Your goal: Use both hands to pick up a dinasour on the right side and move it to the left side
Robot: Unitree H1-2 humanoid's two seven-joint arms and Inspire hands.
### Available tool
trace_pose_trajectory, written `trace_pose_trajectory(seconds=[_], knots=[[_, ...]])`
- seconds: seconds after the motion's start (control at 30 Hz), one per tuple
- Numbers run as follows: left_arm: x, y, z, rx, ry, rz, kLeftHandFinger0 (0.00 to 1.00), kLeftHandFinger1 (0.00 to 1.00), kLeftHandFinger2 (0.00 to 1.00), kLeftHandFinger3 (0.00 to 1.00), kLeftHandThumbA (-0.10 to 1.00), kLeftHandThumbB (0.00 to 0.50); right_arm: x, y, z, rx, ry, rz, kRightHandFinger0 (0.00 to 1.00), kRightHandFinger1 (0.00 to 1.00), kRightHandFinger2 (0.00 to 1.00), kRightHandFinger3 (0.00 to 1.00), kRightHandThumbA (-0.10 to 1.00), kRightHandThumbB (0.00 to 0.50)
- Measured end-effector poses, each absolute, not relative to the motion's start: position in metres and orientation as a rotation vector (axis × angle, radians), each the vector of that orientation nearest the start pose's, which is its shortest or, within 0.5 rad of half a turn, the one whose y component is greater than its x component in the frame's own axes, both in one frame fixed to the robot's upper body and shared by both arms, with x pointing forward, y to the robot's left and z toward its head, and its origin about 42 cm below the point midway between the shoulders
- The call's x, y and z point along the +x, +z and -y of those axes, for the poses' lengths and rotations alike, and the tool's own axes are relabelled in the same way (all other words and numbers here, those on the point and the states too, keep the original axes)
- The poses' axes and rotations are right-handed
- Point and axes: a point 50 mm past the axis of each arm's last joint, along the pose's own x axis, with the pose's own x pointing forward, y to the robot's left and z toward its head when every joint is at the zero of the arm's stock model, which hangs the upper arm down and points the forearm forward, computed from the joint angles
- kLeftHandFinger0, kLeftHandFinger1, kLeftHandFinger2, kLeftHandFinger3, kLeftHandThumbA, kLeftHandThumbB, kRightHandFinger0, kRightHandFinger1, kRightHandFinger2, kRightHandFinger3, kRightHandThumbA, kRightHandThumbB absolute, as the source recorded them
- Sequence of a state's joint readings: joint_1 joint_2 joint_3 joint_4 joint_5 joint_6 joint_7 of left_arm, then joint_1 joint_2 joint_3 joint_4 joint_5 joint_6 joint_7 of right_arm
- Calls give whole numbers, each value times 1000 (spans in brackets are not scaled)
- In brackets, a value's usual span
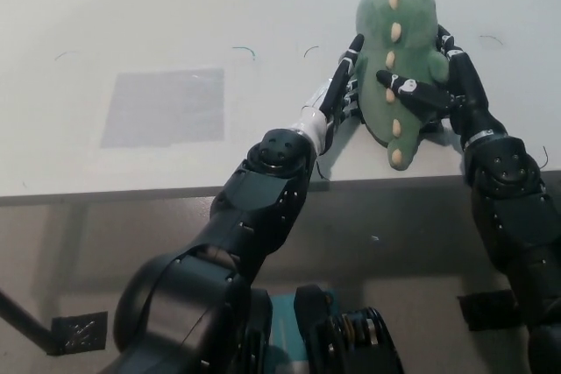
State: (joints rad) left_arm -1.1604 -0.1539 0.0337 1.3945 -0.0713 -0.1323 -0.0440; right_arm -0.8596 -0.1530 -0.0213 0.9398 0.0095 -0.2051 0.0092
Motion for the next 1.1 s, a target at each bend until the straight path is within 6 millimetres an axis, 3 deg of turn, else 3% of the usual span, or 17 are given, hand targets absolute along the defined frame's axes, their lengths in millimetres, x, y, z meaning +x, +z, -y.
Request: trace_pose_trajectory(seconds=[0.23,0.47,0.6,0.7,0.77,0.83,0.87,0.93,1.0,1.07,1.1], knots=[[531,210,-19,14,-389,-167,1000,1000,1000,1000,1000,188,530,200,213,-160,76,108,1000,1000,1000,1000,1000,197],[531,210,-20,27,-392,-163,1000,1000,1000,1000,1000,189,530,197,209,-180,69,100,1000,1000,1000,1000,1000,233],[533,208,-25,27,-383,-163,1000,1000,1000,1000,1000,226,528,192,200,-171,71,86,1000,1000,1000,1000,1000,242],[533,204,-31,22,-372,-159,1000,1000,1000,1000,1000,209,527,188,191,-158,79,81,1000,1000,1000,1000,1000,240],[532,202,-34,12,-366,-149,1000,1000,1000,1000,1000,231,526,188,186,-151,83,81,1000,1000,1000,1000,1000,249],[531,199,-38,8,-360,-140,1000,1000,1000,1000,1000,225,526,187,182,-145,87,80,1000,1000,1000,1000,1000,256],[531,199,-39,6,-358,-138,1000,1000,1000,1000,1000,168,526,187,180,-144,89,80,1000,1000,1000,1000,1000,249],[531,197,-44,-5,-351,-124,1000,1000,1000,1000,1000,129,525,186,174,-144,95,81,1000,1000,1000,1000,1000,214],[531,194,-52,-10,-341,-114,1000,1000,1000,1000,1000,164,524,185,166,-148,106,80,1000,1000,1000,1000,1000,191],[532,192,-64,-13,-327,-102,1000,1000,1000,1000,1000,167,523,182,155,-153,122,76,1000,1000,1000,1000,1000,189],[532,192,-68,-14,-320,-97,1000,1000,1000,1000,1000,207,523,181,151,-156,128,76,1000,1000,1000,1000,1000,180]])
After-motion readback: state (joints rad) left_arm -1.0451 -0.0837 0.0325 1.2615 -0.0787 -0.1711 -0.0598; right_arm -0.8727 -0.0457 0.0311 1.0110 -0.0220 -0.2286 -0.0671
